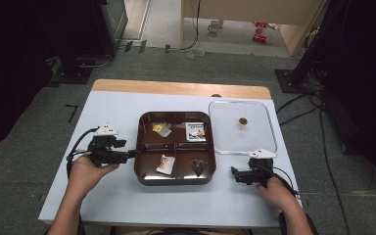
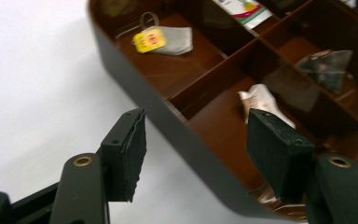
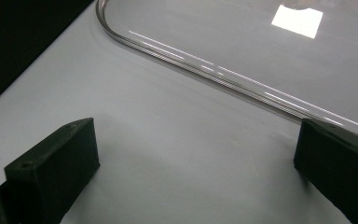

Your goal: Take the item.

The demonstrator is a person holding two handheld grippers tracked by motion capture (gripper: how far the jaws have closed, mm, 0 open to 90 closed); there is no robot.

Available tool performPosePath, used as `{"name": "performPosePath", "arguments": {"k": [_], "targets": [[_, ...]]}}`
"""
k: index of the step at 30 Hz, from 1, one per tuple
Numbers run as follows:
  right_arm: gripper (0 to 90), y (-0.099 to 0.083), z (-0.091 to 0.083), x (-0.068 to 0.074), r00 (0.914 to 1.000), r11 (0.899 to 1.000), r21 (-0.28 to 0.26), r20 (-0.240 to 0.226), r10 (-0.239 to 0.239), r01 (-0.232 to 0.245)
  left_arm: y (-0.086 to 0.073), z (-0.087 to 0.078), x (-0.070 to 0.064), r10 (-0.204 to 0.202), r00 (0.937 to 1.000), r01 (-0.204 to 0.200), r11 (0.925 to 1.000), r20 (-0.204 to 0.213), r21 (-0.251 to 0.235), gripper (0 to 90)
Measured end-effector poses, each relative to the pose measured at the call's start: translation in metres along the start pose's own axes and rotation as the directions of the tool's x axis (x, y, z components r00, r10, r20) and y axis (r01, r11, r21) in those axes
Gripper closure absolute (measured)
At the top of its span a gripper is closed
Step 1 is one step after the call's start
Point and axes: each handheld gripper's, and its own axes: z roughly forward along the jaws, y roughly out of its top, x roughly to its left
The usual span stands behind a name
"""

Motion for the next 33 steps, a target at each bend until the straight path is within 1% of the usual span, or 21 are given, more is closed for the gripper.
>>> {"name": "performPosePath", "arguments": {"k": [1,2,3,4,7,8,9,12,13,15,18,21,22,25,29,32,33], "targets": [[0.0,0.000,0.000,0.000,1.0000,1.000,-0.001,0.000,0.001,-0.001,0.003,0.001,-0.003,0.013,0.9999,-0.013,0.9999,0.008,-0.005,39.3],[0.0,0.000,0.000,0.000,1.0000,1.000,-0.001,0.000,0.001,-0.001,0.003,0.001,-0.003,0.013,0.9999,-0.013,0.9999,0.008,-0.005,39.3],[0.0,0.000,0.000,0.000,1.0000,1.000,-0.001,0.000,0.000,0.000,0.006,0.002,-0.007,0.028,0.9995,-0.028,0.9995,0.015,-0.010,39.4],[0.0,0.000,0.000,0.000,1.0000,1.000,-0.001,0.000,0.000,0.000,0.008,0.002,-0.008,0.032,0.9992,-0.032,0.9994,0.022,-0.012,39.8],[0.0,0.000,0.000,0.000,1.0000,1.000,-0.001,0.000,0.001,-0.001,0.011,0.004,-0.010,0.034,0.9989,-0.033,0.9993,0.032,-0.017,40.7],[0.0,0.000,0.000,0.000,1.0000,1.000,-0.001,0.000,0.001,-0.001,0.013,0.007,-0.012,0.028,0.9987,-0.027,0.9995,0.043,-0.019,41.0],[0.0,0.000,0.000,0.000,1.0000,1.000,-0.001,0.000,0.001,-0.001,0.013,0.007,-0.012,0.028,0.9987,-0.027,0.9995,0.043,-0.019,41.3],[0.0,0.000,0.000,0.000,1.0000,1.000,-0.001,0.000,0.000,0.000,0.017,0.012,-0.018,0.043,0.9975,-0.042,0.9989,0.056,-0.021,42.2],[0.0,0.000,0.000,0.000,1.0000,1.000,-0.001,0.000,0.000,0.000,0.017,0.012,-0.018,0.043,0.9975,-0.042,0.9989,0.056,-0.021,42.1],[0.0,0.000,0.000,0.000,1.0000,1.000,-0.001,0.000,0.001,-0.001,0.019,0.016,-0.021,0.058,0.9962,-0.056,0.9980,0.064,-0.028,41.8],[0.0,0.000,0.000,0.000,1.0000,1.000,-0.002,0.000,0.001,-0.001,0.022,0.022,-0.027,0.093,0.9926,-0.090,0.9954,0.078,-0.031,41.3],[0.0,0.000,0.000,0.000,1.0000,1.000,-0.002,0.000,0.001,-0.001,0.023,0.032,-0.033,0.113,0.9886,-0.112,0.9935,0.099,-0.015,42.2],[0.0,0.000,0.000,0.000,1.0000,1.000,-0.002,0.000,0.001,-0.001,0.023,0.032,-0.033,0.113,0.9886,-0.112,0.9935,0.099,-0.015,42.2],[0.0,0.000,0.000,0.000,1.0000,1.000,-0.002,0.000,0.000,0.000,0.023,0.038,-0.037,0.138,0.9851,-0.138,0.9904,0.104,-0.001,42.9],[0.0,0.000,0.000,0.000,1.0000,1.000,-0.002,0.000,0.000,0.000,0.023,0.047,-0.042,0.141,0.9835,-0.143,0.9896,0.113,0.013,43.5],[0.0,0.000,0.000,0.000,1.0000,1.000,-0.002,0.000,0.000,0.000,0.022,0.051,-0.042,0.141,0.9834,-0.144,0.9893,0.114,0.021,44.3],[0.0,0.000,0.000,0.000,1.0000,1.000,-0.002,0.000,0.000,0.000,0.022,0.054,-0.042,0.140,0.9833,-0.144,0.9890,0.117,0.032,45.4]]}}
